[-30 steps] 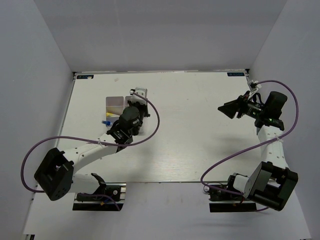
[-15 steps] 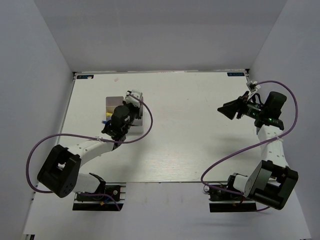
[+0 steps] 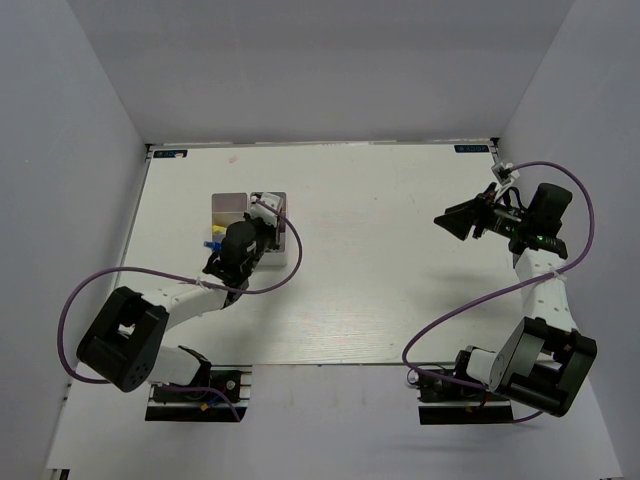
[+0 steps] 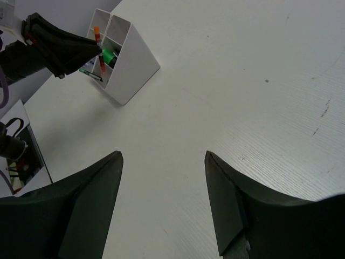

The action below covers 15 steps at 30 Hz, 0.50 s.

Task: Sort the stationery into containers
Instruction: Place the pen in the storage box.

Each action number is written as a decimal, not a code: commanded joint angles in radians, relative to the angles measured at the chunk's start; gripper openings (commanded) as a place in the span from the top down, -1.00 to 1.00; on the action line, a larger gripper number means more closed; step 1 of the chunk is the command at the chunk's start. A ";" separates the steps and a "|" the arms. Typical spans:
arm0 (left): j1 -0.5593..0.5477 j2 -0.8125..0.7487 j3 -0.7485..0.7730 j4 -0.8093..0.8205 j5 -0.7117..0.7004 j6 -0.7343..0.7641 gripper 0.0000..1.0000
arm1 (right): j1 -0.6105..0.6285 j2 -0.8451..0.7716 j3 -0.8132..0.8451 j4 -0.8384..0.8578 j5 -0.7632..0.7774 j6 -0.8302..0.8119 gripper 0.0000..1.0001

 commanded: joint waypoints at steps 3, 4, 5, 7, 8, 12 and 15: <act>0.007 -0.001 -0.014 0.057 0.004 -0.014 -0.11 | -0.006 -0.001 0.001 -0.025 -0.040 -0.039 -0.39; 0.007 -0.012 -0.014 0.057 0.004 -0.014 -0.25 | -0.008 -0.001 0.002 -0.026 -0.040 -0.046 -0.40; 0.007 -0.012 -0.014 0.046 0.013 -0.014 -0.33 | -0.006 -0.003 0.001 -0.033 -0.041 -0.047 -0.40; 0.007 -0.024 -0.002 0.037 0.013 -0.014 -0.58 | -0.008 -0.007 0.002 -0.033 -0.041 -0.050 -0.42; 0.007 -0.035 -0.002 0.025 0.013 -0.023 -0.64 | -0.005 -0.006 0.002 -0.035 -0.041 -0.052 -0.42; 0.007 -0.077 0.009 -0.012 0.013 -0.046 -0.96 | -0.006 -0.007 0.004 -0.032 -0.032 -0.053 -0.45; 0.007 -0.127 0.044 -0.043 0.033 -0.078 -0.99 | -0.002 -0.004 0.004 -0.027 -0.015 -0.064 -0.51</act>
